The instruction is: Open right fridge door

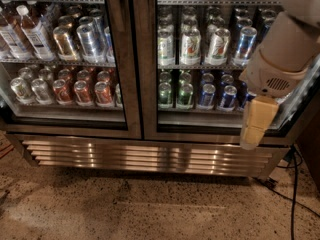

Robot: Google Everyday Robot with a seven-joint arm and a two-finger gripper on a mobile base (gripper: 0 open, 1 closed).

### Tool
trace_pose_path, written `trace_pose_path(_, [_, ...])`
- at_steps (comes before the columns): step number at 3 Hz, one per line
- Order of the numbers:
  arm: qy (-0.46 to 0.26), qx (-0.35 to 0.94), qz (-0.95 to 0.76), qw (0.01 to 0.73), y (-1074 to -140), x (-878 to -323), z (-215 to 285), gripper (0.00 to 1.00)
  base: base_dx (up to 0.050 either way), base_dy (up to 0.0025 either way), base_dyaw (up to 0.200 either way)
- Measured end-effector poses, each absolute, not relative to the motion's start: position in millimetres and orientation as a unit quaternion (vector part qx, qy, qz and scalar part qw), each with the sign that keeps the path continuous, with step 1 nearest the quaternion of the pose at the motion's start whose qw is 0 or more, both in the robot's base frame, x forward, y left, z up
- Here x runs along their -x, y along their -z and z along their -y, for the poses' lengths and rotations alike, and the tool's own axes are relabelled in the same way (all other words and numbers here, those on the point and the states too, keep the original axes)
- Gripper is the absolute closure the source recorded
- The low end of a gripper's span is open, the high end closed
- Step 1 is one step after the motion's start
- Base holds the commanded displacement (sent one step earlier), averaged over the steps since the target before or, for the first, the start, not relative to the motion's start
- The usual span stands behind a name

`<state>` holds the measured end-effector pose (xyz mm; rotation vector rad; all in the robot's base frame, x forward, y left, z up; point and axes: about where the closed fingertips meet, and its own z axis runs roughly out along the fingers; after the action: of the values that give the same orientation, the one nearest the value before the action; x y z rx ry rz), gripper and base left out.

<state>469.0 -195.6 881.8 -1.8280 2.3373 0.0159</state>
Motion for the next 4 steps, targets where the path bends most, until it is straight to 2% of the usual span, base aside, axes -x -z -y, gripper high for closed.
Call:
trace_pose_path(1, [0.018,0.646,-0.761,0.058,-862.9,-460.0,161.3,0.00,0.000,0.00000,0.000])
trace_pose_path(2, [0.017,0.648,-0.760,0.052,-858.0,-457.8,160.7,0.00,0.000,0.00000,0.000])
trace_pose_path(3, [0.003,0.649,-0.758,0.062,-859.3,-458.6,164.7,0.00,0.000,0.00000,0.000])
trace_pose_path(4, [-0.059,0.641,-0.759,0.099,-854.1,-467.9,191.8,0.00,0.000,0.00000,0.000])
